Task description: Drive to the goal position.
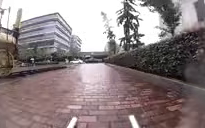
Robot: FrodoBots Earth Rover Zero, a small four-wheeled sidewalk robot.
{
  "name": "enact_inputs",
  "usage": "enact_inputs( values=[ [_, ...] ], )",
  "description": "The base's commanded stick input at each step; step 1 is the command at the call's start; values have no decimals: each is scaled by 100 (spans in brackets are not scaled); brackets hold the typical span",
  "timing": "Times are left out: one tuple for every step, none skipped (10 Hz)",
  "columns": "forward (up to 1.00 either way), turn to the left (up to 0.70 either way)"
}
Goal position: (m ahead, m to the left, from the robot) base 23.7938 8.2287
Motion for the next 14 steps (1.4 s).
enact_inputs(
  values=[
    [70,0],
    [70,0],
    [70,0],
    [70,0],
    [70,0],
    [70,0],
    [70,0],
    [70,0],
    [70,0],
    [70,0],
    [70,0],
    [70,0],
    [70,0],
    [70,0]
  ],
)
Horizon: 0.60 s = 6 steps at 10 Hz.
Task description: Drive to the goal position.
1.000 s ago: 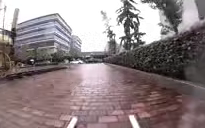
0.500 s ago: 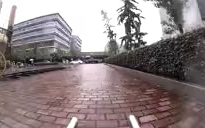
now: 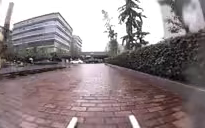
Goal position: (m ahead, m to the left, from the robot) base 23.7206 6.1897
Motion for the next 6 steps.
enact_inputs(
  values=[
    [70,0],
    [70,0],
    [70,0],
    [70,0],
    [70,0],
    [70,0]
  ],
)
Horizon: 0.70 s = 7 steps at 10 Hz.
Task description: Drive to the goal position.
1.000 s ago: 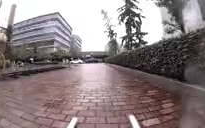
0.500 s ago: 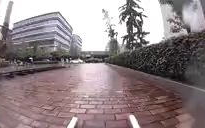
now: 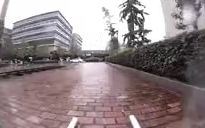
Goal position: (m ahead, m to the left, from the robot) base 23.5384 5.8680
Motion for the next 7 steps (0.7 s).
enact_inputs(
  values=[
    [70,0],
    [70,0],
    [70,0],
    [70,0],
    [70,0],
    [70,0],
    [70,14]
  ],
)
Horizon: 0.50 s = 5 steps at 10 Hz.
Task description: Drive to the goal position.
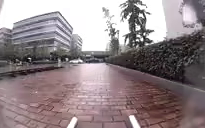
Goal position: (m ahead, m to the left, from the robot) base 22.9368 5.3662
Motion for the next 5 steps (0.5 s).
enact_inputs(
  values=[
    [70,14],
    [70,12],
    [70,0],
    [70,0],
    [70,0]
  ],
)
